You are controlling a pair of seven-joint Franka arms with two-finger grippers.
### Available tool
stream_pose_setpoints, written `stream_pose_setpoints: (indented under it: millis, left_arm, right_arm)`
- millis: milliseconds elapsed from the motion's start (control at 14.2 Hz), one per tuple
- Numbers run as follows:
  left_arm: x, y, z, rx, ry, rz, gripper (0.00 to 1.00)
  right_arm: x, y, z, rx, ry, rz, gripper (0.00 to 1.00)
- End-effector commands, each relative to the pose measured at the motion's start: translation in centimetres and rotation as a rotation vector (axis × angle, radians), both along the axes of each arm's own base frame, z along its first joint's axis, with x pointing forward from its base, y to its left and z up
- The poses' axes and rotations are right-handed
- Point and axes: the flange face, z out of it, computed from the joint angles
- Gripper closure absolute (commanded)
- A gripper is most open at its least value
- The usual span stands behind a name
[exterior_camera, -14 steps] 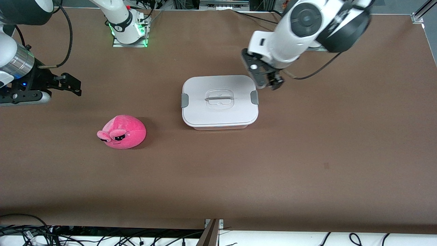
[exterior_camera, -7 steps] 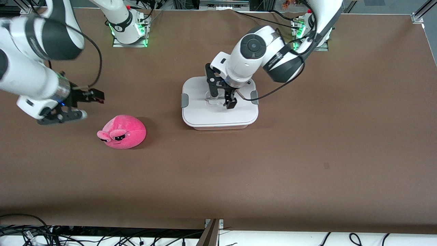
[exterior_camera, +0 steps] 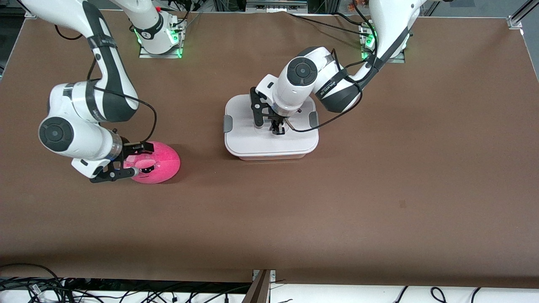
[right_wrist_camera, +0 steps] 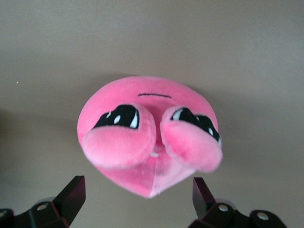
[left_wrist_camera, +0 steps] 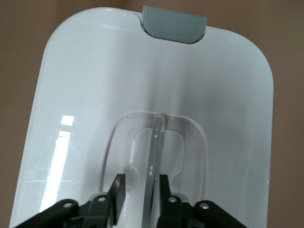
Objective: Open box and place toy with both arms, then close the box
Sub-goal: 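Lift the lid off with the left gripper while the right gripper lifts the plush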
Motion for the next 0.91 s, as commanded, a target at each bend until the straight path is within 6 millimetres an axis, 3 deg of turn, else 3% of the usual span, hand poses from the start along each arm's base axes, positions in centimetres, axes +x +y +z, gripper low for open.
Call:
stream_pose_setpoints:
  millis: [0,141,211,281,492,704,844]
  left_arm:
    - [-0.2,-0.2,0.8,0.033,0.009,-0.029,1.00]
    - [-0.3,0.0,1.5,0.041,0.008,-0.036,1.00]
    - [-0.3,0.0,1.8,0.039,0.003,-0.040,1.00]
    - [-0.7,-0.3,2.7,0.034,-0.003,-0.048,1.00]
    - [-2.5,-1.7,5.6,0.026,-0.007,-0.093,1.00]
    - [-3.3,-1.3,9.5,0.056,-0.031,-0.103,1.00]
    - [-3.2,-0.2,12.5,0.090,-0.013,-0.094,1.00]
  right_arm:
    - [-1.3,-0.2,-3.0,0.021,-0.036,0.007,0.00]
    - [-2.3,-0.3,-4.8,0.024,-0.050,0.018,0.02]
    - [-2.3,-0.3,-5.0,0.025,-0.046,0.023,0.11]
    - [-2.3,-0.3,-4.9,0.027,-0.047,0.041,0.28]
    - [-2.1,-0.2,-4.2,0.032,-0.048,0.077,1.00]
    - [-1.8,0.0,-3.4,0.035,-0.061,0.116,1.00]
    - [-1.2,0.3,-1.8,0.044,-0.091,0.190,1.00]
